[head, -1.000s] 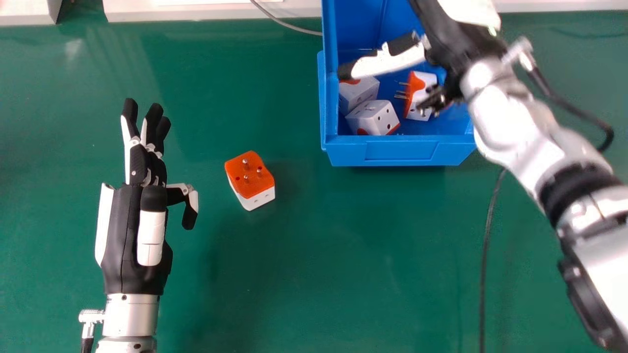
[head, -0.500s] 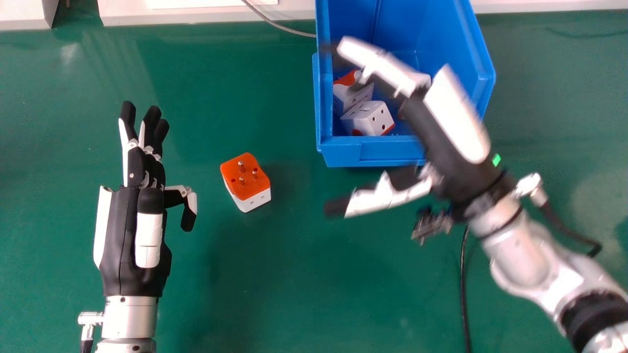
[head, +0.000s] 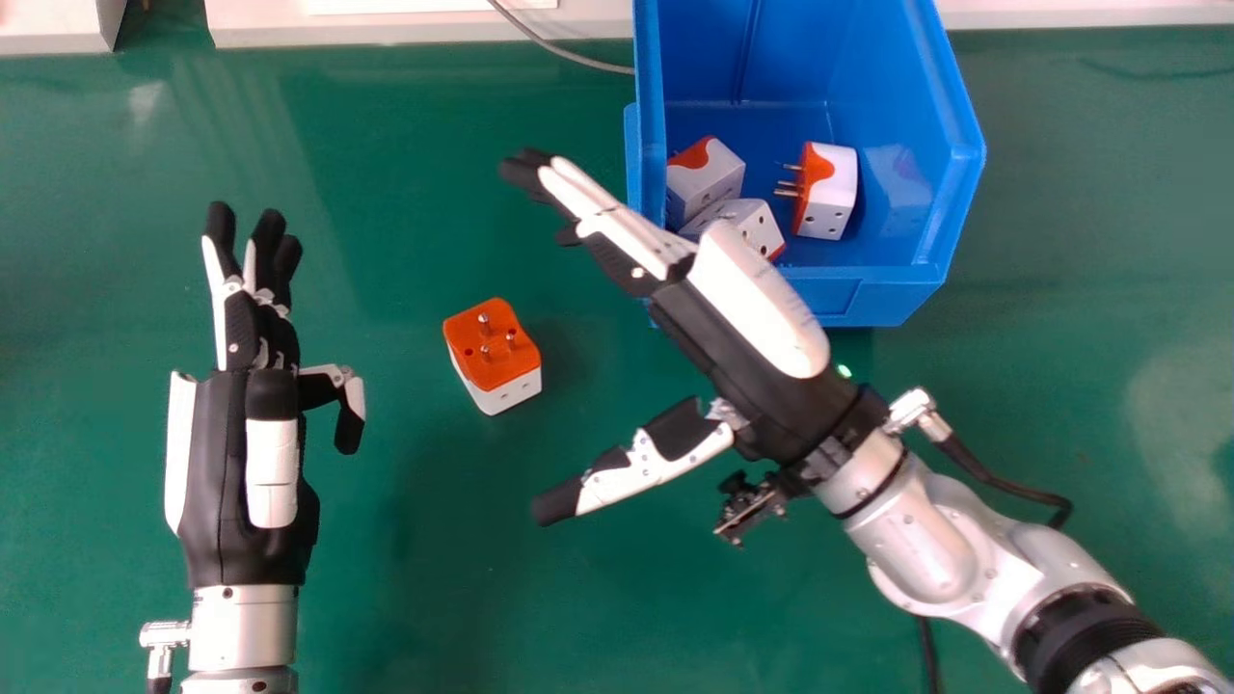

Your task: Pick all objects and put in blue box

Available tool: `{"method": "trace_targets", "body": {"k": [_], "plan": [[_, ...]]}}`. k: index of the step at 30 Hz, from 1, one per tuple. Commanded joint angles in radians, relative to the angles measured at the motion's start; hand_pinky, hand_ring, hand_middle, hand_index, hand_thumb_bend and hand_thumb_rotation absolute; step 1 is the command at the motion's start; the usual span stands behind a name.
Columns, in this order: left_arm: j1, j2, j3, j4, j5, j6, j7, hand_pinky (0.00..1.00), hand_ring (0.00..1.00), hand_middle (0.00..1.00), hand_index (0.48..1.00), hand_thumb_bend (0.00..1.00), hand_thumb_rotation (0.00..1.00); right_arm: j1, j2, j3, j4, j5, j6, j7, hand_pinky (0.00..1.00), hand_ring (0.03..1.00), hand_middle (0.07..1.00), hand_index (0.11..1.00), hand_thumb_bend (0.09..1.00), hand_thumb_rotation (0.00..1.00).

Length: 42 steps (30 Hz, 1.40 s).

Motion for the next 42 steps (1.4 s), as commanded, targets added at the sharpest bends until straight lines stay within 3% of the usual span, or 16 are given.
{"method": "trace_targets", "body": {"k": [1, 8, 14, 18, 21, 27, 32, 38, 42], "plan": [[-0.001, 0.002, 0.002, 0.002, 0.012, -0.026, 0.008, 0.0, 1.0, 1.0, 1.0, 1.0, 0.97, -0.031, 0.019, 0.01, 0.002, 0.002, 0.012, 0.004, 0.83, 0.935, 0.985, 0.967, 1.0, 0.39], [0.004, 0.004, 0.0, -0.001, 0.024, -0.03, 0.026, 0.0, 1.0, 1.0, 1.0, 1.0, 0.98, -0.053, 0.028, 0.027, 0.016, 0.003, 0.034, 0.003, 0.85, 0.961, 0.995, 0.983, 1.0, 0.4], [0.008, 0.004, -0.009, -0.006, 0.052, -0.034, 0.055, 0.0, 1.0, 1.0, 1.0, 1.0, 0.99, -0.099, 0.038, 0.049, 0.057, -0.016, 0.089, 0.002, 0.87, 0.973, 0.998, 0.992, 1.0, 0.4], [0.013, 0.009, -0.014, -0.015, 0.056, -0.026, 0.058, 0.0, 1.0, 1.0, 1.0, 1.0, 0.99, -0.13, 0.056, 0.061, 0.097, -0.022, 0.134, 0.004, 0.88, 0.979, 1.0, 0.996, 1.0, 0.41], [0.015, 0.012, -0.016, -0.02, 0.047, -0.022, 0.05, 0.0, 1.0, 1.0, 1.0, 1.0, 1.0, -0.149, 0.06, 0.07, 0.12, -0.022, 0.154, 0.005, 0.9, 0.984, 1.0, 0.999, 1.0, 0.41], [0.011, 0.015, -0.014, -0.013, 0.023, -0.016, 0.021, 0.0, 1.0, 1.0, 1.0, 1.0, 1.0, -0.173, 0.06, 0.078, 0.146, -0.02, 0.163, 0.009, 0.91, 0.986, 1.0, 1.0, 1.0, 0.41], [0.01, 0.012, -0.021, -0.024, 0.021, -0.013, 0.018, 0.0, 1.0, 1.0, 1.0, 1.0, 0.99, -0.197, 0.084, 0.089, 0.197, -0.022, 0.207, 0.011, 0.9, 0.989, 1.0, 0.999, 1.0, 0.41], [0.01, 0.02, -0.014, -0.02, 0.004, -0.01, 0.0, 0.0, 1.0, 1.0, 1.0, 1.0, 0.99, -0.218, 0.109, 0.086, 0.243, -0.01, 0.268, 0.039, 0.91, 0.992, 1.0, 1.0, 1.0, 0.42], [0.009, 0.019, -0.011, -0.021, -0.001, -0.012, -0.007, 0.0, 1.0, 1.0, 1.0, 1.0, 0.99, -0.223, 0.113, 0.082, 0.25, -0.003, 0.283, 0.063, 0.91, 0.994, 1.0, 1.0, 1.0, 0.41]]}}
